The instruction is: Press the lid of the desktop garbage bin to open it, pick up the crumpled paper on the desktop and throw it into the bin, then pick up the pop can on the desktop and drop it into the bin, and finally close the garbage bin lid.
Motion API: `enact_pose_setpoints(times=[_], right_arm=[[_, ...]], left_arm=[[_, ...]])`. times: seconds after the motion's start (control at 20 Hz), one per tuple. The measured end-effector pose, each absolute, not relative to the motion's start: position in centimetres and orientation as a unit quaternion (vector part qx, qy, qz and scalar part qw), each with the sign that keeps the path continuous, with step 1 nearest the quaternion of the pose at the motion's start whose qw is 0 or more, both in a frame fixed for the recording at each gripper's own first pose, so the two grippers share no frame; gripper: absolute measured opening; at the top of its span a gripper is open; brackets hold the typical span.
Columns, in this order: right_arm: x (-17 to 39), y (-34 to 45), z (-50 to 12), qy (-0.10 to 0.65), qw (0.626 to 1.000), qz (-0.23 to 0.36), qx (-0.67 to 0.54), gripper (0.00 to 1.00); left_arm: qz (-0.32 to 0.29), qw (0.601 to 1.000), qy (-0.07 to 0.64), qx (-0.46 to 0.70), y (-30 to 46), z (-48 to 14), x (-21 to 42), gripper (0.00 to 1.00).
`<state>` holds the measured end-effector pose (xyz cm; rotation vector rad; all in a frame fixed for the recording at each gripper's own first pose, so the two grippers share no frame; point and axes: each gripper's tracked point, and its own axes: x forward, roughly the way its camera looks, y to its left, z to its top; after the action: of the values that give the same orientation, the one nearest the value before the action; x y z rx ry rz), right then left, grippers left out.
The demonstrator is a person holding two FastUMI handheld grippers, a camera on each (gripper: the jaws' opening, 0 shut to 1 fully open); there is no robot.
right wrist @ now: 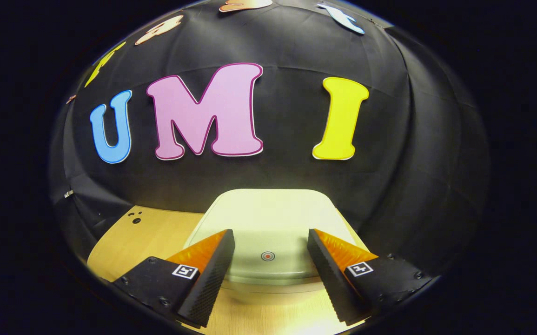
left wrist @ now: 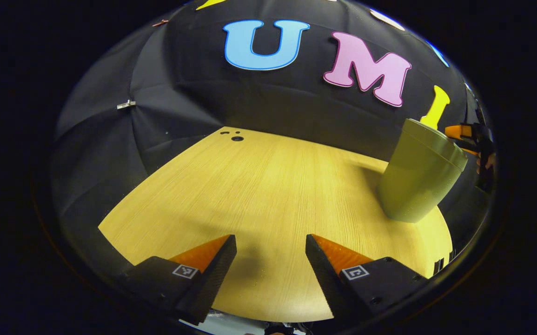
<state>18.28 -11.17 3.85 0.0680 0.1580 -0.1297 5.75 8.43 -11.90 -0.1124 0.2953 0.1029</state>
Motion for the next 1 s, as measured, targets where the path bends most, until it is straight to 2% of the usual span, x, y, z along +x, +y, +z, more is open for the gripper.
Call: enact_pose_setpoints(times=[0.35,0.55,0.7,1.0], right_arm=[[18.0,-11.0,4.5,0.037,0.996,-0.064,0.043,0.99],[17.0,-10.8,4.9,0.035,0.996,-0.071,0.042,0.99],[15.3,-9.8,6.7,0.006,0.997,-0.064,0.046,0.99],[9.2,-7.2,8.9,-0.040,0.998,-0.037,0.043,0.99]], left_arm=[[0.041,0.989,0.124,-0.066,7.9,-9.5,6.2,0.96],[0.032,0.994,0.082,-0.064,6.7,-5.6,5.7,0.99],[0.037,0.998,0.037,-0.023,6.1,-2.0,5.2,0.96],[0.022,0.998,-0.052,0.014,3.5,4.7,2.8,0.95]])
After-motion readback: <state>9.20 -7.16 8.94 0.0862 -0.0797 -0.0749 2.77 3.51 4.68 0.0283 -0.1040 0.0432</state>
